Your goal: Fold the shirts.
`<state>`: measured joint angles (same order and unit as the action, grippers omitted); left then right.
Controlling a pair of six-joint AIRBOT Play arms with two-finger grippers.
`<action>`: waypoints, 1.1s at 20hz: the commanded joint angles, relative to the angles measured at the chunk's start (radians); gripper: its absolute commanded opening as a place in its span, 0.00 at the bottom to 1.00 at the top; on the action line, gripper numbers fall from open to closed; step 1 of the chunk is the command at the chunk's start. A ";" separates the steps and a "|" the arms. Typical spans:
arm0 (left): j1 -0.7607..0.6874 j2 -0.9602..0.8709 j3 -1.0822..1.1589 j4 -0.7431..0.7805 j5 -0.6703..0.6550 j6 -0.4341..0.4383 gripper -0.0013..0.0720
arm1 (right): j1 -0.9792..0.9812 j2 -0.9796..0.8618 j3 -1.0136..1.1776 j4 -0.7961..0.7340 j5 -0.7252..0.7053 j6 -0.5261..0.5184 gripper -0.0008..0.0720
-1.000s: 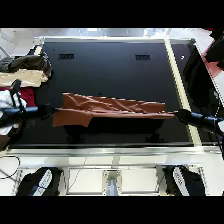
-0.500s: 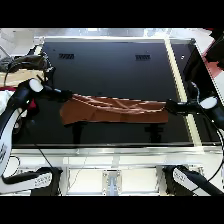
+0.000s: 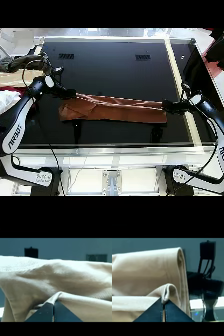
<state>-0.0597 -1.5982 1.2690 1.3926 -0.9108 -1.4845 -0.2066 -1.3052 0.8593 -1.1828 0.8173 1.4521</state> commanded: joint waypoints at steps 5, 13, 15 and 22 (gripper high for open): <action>-0.010 -0.033 0.007 0.010 -0.013 -0.009 0.21 | 0.001 -0.040 0.005 -0.002 -0.024 0.005 0.05; 0.011 0.207 0.017 0.010 0.048 -0.009 0.63 | -0.016 0.053 0.328 -0.262 0.311 0.006 0.58; 0.010 0.288 0.017 0.010 0.092 -0.009 0.63 | -0.074 0.108 0.389 -0.325 0.332 0.019 0.59; -0.049 0.381 0.043 -0.061 0.116 0.065 0.63 | -0.567 0.155 0.072 0.194 0.199 -0.015 0.68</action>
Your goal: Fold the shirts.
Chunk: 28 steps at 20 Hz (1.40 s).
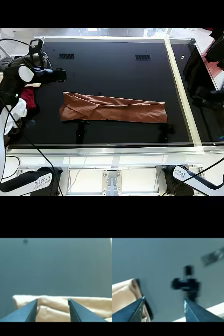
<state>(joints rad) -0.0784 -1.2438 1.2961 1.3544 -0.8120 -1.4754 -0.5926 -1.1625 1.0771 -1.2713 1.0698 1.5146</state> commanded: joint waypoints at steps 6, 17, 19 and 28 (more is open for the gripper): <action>-0.217 -0.034 0.112 0.055 0.034 0.074 0.63 | -0.335 -0.234 -0.308 0.750 0.221 -0.471 0.86; -0.373 -0.259 0.208 0.055 -0.022 0.066 0.63 | -0.034 -0.427 -0.058 0.557 0.100 -0.476 0.86; -0.373 -0.259 0.208 0.055 -0.023 0.066 0.63 | -0.034 -0.470 -0.053 0.565 0.139 -0.476 0.86; -0.373 -0.259 0.208 0.055 -0.023 0.066 0.62 | 0.089 -0.542 -0.054 0.593 0.235 -0.558 0.85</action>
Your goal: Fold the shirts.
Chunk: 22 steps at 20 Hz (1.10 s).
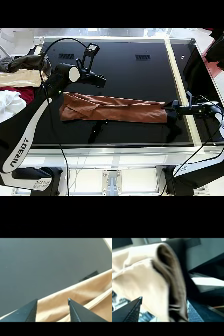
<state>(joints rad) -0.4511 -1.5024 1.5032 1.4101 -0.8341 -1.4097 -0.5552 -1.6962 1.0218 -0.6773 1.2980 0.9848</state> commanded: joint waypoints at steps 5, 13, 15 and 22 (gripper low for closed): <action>-0.001 -0.007 0.000 -0.001 0.000 0.000 0.61 | 0.120 -0.005 0.003 0.051 0.021 -0.028 0.04; -0.097 -0.223 -0.001 -0.035 -0.166 0.046 0.04 | 0.185 0.138 0.151 0.093 0.183 0.113 0.03; -0.142 -0.286 0.000 -0.035 -0.147 0.051 0.04 | 0.246 0.183 0.213 0.092 0.182 0.172 0.03; -0.174 -0.333 0.000 -0.035 -0.135 0.057 0.04 | 0.549 0.204 0.511 0.004 0.151 0.344 0.03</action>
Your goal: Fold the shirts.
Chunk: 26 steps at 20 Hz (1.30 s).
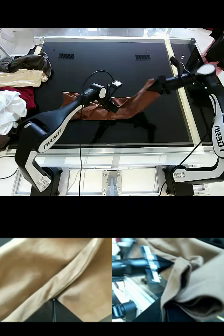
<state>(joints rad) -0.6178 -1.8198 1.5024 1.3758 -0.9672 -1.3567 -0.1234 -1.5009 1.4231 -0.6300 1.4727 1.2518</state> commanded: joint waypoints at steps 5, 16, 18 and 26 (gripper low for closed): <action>-0.002 -0.003 0.000 0.000 -0.003 0.003 0.04 | 0.316 0.008 0.230 -0.072 -0.120 0.145 0.03; 0.437 0.402 0.000 0.322 -0.318 -0.047 0.04 | 0.675 -0.092 0.235 -0.064 -0.555 0.198 0.03; 0.546 0.453 0.000 0.322 -0.318 -0.088 0.04 | 0.760 -0.162 0.240 -0.007 -0.710 0.198 0.03; 0.687 0.510 0.000 0.315 -0.329 -0.098 0.04 | 0.870 -0.285 0.348 0.004 -0.943 0.198 0.94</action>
<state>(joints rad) 0.0360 -1.3239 1.5024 1.6867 -1.2881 -1.4490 0.7506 -1.7763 1.7359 -0.5587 0.5499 1.4494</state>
